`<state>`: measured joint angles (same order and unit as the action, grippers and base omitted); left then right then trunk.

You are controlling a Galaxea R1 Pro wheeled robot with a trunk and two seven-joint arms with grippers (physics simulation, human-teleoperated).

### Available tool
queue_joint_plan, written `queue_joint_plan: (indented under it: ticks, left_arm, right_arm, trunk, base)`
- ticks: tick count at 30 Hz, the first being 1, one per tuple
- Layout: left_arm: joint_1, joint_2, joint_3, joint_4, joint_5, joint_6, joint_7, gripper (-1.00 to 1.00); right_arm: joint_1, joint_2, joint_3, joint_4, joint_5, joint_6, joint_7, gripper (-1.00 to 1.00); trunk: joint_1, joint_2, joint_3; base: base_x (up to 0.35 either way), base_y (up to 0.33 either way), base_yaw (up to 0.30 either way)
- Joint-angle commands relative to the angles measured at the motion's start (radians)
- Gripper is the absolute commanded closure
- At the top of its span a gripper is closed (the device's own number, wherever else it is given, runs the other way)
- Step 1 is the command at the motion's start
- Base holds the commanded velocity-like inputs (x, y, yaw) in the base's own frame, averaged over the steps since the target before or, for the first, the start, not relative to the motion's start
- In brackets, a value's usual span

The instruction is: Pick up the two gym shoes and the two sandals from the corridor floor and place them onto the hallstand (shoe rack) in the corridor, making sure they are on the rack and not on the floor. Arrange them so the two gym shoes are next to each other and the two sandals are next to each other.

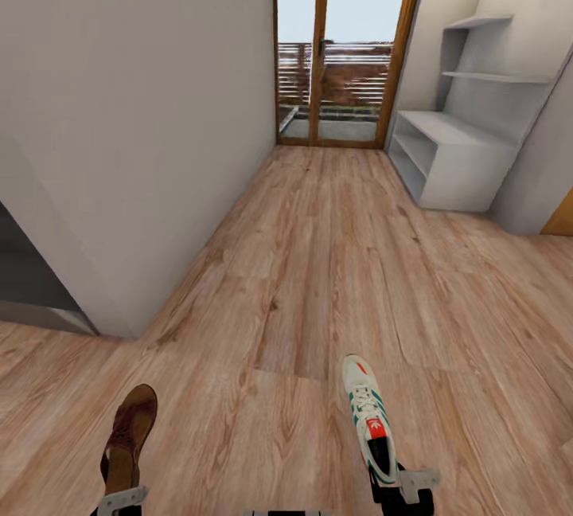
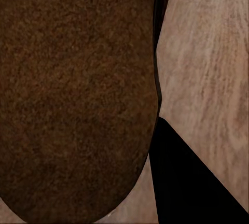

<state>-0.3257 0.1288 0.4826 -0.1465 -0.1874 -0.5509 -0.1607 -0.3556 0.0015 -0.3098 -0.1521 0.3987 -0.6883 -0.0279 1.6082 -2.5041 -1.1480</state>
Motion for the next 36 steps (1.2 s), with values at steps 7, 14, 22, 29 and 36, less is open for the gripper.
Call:
queue_joint_plan:
  ticks: [7,14,22,29,36]
  left_arm:
    - [-0.001,0.0,0.008,0.005,-0.011,-0.002,-0.004,1.0]
    - [-0.001,0.0,0.007,0.008,-0.018,-0.001,-0.005,1.0]
    - [0.013,0.002,0.007,0.008,-0.015,-0.001,-0.005,1.0]
    - [0.018,0.0,0.006,0.007,-0.016,-0.001,-0.005,1.0]
    - [0.019,0.0,0.003,0.007,-0.021,-0.001,-0.005,1.0]
  right_arm:
    - [0.0,0.002,-0.005,0.001,0.011,-0.002,-0.001,1.0]
    - [0.0,0.001,-0.005,0.006,0.011,-0.003,-0.001,1.0]
    - [0.0,0.0,-0.005,0.006,0.011,-0.002,-0.001,1.0]
    - [0.0,-0.003,-0.006,0.006,0.011,-0.002,-0.001,1.0]
    - [-0.001,-0.006,-0.006,0.006,0.01,0.0,0.0,1.0]
  trunk:
    - [0.0,0.0,-0.006]
    - [0.0,0.0,-0.011]
    - [0.0,0.0,-0.016]
    - [0.0,0.0,-0.021]
    - [0.0,0.0,-0.022]
  base:
    - [0.337,0.0,0.243]
    - [0.338,0.0,0.243]
    - [0.338,0.0,0.243]
    - [0.338,0.0,0.231]
    - [0.327,-0.087,-0.035]
